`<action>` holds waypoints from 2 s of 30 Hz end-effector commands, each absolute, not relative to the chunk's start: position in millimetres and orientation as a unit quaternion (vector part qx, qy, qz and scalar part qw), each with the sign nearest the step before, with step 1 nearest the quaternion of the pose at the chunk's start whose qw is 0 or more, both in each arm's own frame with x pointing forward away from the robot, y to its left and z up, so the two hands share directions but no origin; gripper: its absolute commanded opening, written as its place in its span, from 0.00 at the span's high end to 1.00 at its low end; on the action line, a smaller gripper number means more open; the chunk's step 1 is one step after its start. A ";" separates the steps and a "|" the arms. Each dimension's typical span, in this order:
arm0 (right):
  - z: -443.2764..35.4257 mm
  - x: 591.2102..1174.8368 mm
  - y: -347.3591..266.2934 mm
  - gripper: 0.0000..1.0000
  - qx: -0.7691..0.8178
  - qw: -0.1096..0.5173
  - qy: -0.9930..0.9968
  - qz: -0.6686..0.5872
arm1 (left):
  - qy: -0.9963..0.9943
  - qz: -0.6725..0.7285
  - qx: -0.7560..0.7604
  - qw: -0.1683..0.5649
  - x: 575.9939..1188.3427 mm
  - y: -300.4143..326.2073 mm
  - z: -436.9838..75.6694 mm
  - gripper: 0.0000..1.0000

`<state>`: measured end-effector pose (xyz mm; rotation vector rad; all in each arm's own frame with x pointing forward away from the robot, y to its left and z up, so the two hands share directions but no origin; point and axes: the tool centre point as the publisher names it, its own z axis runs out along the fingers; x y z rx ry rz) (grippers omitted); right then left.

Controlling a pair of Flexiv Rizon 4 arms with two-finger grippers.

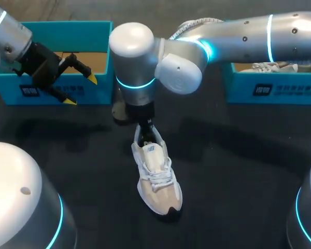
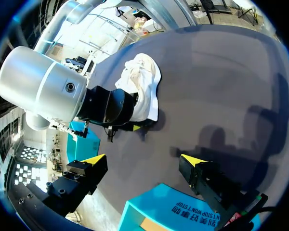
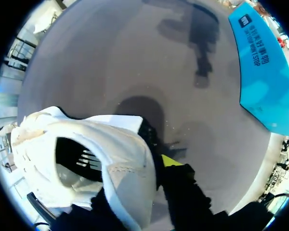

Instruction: Take the shoe out of the shoebox, open the shoe tongue, remove and reinsert the insole, then place the shoe into the shoebox

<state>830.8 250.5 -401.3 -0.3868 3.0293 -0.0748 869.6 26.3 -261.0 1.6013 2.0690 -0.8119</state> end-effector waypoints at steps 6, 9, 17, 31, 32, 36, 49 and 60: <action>-375.3 814.4 245.3 1.00 -0.095 0.050 0.994 -0.035 | 0.741 -0.289 0.573 0.199 869.3 26.1 -260.8 0.00; -358.0 810.6 241.4 1.00 -0.081 0.060 0.994 -0.032 | 0.741 -0.289 0.573 0.199 869.3 26.1 -260.8 0.00; -307.2 816.9 226.4 1.00 -0.022 0.063 0.996 -0.056 | 0.741 -0.289 0.573 0.199 869.3 26.1 -260.8 0.00; -214.6 855.3 179.7 1.00 0.103 0.079 0.987 -0.095 | 0.741 -0.289 0.573 0.199 869.3 26.1 -260.8 0.00; -209.1 858.3 175.6 1.00 0.108 0.081 0.986 -0.095 | 0.741 -0.289 0.573 0.199 869.3 26.1 -260.8 0.00; -188.6 870.2 160.5 1.00 0.118 0.089 0.984 -0.102 | 0.741 -0.289 0.573 0.199 869.3 26.1 -260.8 0.00; -133.4 936.6 114.3 1.00 0.001 0.133 0.987 -0.089 | 0.741 -0.289 0.573 0.199 869.3 26.1 -260.8 0.00; -133.4 936.6 114.3 1.00 0.001 0.133 0.987 -0.089 | 0.741 -0.289 0.573 0.199 869.3 26.1 -260.8 0.00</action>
